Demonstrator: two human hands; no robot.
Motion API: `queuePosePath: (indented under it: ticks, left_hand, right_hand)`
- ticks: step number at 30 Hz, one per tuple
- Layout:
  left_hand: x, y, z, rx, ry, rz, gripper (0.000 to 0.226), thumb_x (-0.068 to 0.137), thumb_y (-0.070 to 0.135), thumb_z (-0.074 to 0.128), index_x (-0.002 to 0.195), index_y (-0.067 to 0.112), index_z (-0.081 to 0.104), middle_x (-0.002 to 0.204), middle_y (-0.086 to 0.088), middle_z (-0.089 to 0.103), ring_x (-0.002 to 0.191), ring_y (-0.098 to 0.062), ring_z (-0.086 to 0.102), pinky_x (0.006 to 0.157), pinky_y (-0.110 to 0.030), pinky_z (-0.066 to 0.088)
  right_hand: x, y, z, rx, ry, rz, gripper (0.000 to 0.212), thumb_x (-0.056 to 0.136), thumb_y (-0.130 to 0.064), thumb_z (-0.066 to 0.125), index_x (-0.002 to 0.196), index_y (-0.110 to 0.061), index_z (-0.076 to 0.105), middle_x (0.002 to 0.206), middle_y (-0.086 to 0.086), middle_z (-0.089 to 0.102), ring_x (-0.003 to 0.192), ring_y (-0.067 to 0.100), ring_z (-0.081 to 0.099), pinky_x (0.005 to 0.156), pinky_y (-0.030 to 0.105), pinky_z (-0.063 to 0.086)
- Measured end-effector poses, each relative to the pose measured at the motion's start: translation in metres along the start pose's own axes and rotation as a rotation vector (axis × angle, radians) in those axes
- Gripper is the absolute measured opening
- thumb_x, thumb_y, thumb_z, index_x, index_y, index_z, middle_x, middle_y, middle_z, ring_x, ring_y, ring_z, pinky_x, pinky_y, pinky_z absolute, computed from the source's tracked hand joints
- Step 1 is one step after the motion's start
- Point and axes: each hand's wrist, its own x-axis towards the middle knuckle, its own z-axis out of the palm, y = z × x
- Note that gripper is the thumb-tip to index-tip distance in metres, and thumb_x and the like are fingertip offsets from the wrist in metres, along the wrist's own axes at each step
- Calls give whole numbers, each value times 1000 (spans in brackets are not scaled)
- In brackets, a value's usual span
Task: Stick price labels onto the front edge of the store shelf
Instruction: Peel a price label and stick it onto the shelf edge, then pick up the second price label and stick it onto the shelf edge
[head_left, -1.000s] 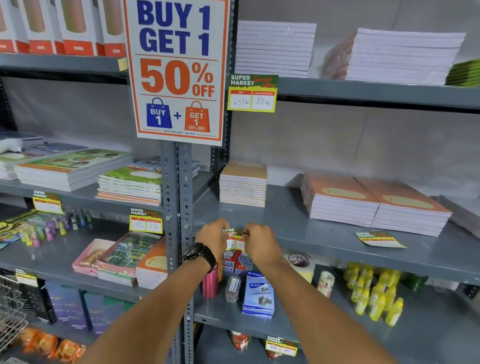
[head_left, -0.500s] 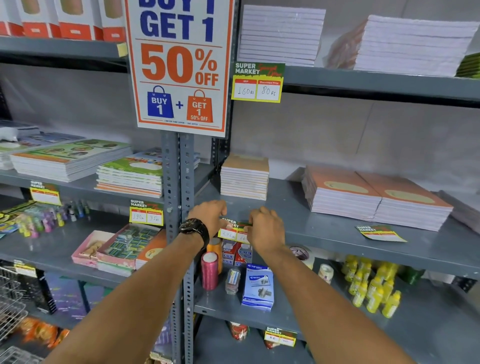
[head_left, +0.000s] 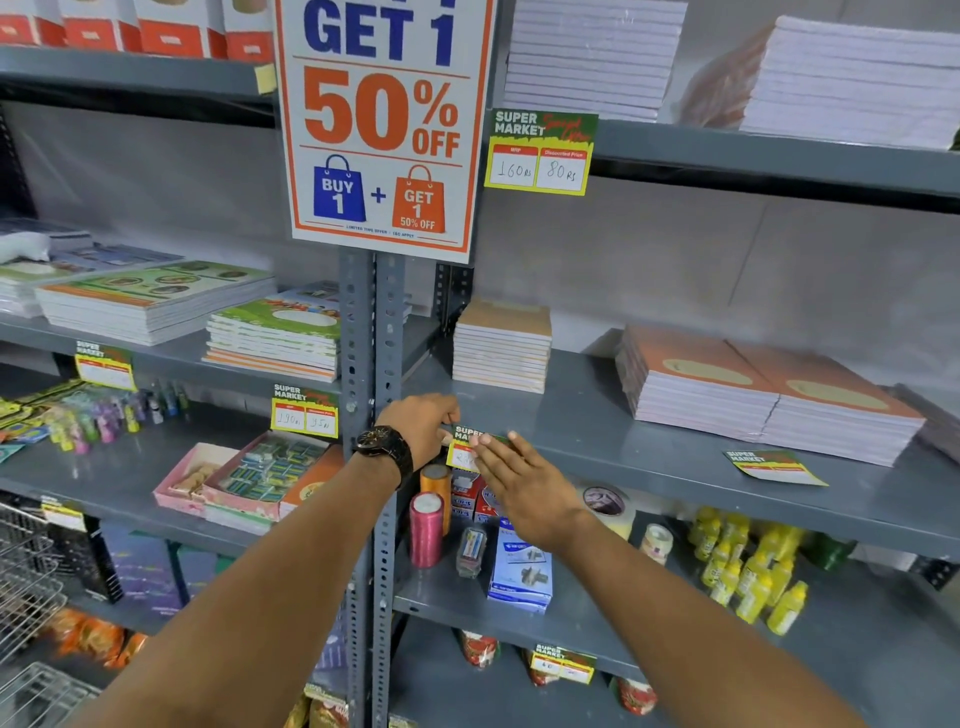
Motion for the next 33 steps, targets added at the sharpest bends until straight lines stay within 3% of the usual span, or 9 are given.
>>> queuePosePath:
  ticks: [9, 15, 18, 21, 24, 26, 29, 33]
  left_hand:
    - [0, 4, -2, -2, -14, -42, 26, 76, 7, 64, 95, 24, 58, 104, 4, 68, 96, -21, 62, 79, -39, 55]
    - [2, 6, 0, -15, -19, -75, 25, 76, 7, 64, 92, 25, 58, 101, 5, 67, 95, -20, 62, 80, -38, 54]
    - [12, 8, -2, -106, -58, -167, 30, 73, 0, 68, 83, 27, 58, 93, 4, 67, 93, -20, 64, 83, -36, 55]
    - [27, 16, -11, -147, -200, -258, 32, 74, -4, 58, 84, 25, 57, 101, -5, 66, 94, -25, 63, 88, -40, 55]
    - [40, 46, -10, -109, -289, -278, 29, 76, 6, 57, 96, 25, 52, 105, -8, 61, 93, -29, 60, 82, -39, 54]
    - [48, 80, 1, -119, -252, -252, 34, 77, 9, 58, 109, 18, 51, 108, -10, 59, 96, -32, 60, 80, -38, 51]
    - [63, 143, 32, -202, -234, -174, 43, 76, 14, 61, 117, 17, 51, 118, -11, 60, 104, -32, 59, 91, -41, 51]
    - [85, 229, 76, -264, -257, -73, 39, 81, 32, 64, 117, 18, 56, 123, -13, 64, 109, -31, 61, 96, -40, 49]
  right_hand:
    - [-28, 19, 7, 43, -11, -29, 68, 85, -27, -2, 150, -7, -9, 157, 10, -16, 148, 25, -12, 120, 47, -7]
    - [-25, 15, 13, 46, -33, 7, 71, 93, -23, 33, 151, -8, -6, 161, 12, -8, 148, 26, -11, 119, 47, -11]
    - [-31, 24, -8, 410, 119, 20, 63, 93, -24, 41, 152, -13, 19, 161, 9, 17, 149, 22, 11, 120, 40, -2]
    - [-66, 63, -16, 675, 365, 231, 50, 90, -16, 51, 139, -15, 47, 147, 7, 47, 134, 23, 44, 116, 38, 28]
    - [-123, 122, 4, 813, 434, 599, 36, 88, -12, 55, 123, -13, 61, 128, 9, 63, 116, 29, 58, 100, 38, 43]
    - [-159, 162, 24, 898, 390, 824, 29, 86, -6, 57, 114, -12, 66, 121, 10, 67, 109, 31, 62, 96, 34, 44]
    - [-206, 215, 54, 959, 204, 1114, 26, 85, -8, 61, 109, -10, 68, 121, 13, 68, 111, 34, 62, 98, 36, 44]
    - [-242, 248, 83, 951, -18, 1171, 28, 87, -21, 60, 111, -7, 65, 121, 17, 66, 112, 37, 58, 91, 36, 43]
